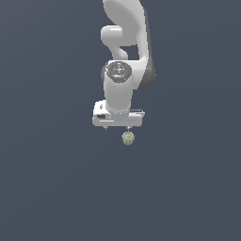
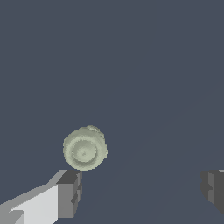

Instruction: Pick up the object and move it to a goal position.

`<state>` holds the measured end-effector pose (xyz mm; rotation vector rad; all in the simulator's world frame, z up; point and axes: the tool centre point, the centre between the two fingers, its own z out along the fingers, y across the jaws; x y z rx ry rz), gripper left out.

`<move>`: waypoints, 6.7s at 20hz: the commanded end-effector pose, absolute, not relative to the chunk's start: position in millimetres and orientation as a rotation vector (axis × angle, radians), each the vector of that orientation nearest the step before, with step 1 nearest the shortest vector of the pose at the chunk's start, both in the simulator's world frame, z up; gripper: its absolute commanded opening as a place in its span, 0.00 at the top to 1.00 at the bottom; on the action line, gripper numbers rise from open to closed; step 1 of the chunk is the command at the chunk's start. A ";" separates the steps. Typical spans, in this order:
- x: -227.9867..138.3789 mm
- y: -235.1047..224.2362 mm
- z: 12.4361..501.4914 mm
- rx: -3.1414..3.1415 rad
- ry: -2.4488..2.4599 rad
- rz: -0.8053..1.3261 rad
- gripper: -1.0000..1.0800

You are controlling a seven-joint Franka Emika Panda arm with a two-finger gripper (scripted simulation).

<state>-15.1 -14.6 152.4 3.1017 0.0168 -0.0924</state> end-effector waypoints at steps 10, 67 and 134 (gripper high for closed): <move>-19.0 -20.2 147.5 3.109 -0.069 -0.097 0.04; -32.0 43.3 40.4 3.037 0.803 0.000 0.04; 110.3 -53.6 367.0 3.038 0.804 0.001 1.00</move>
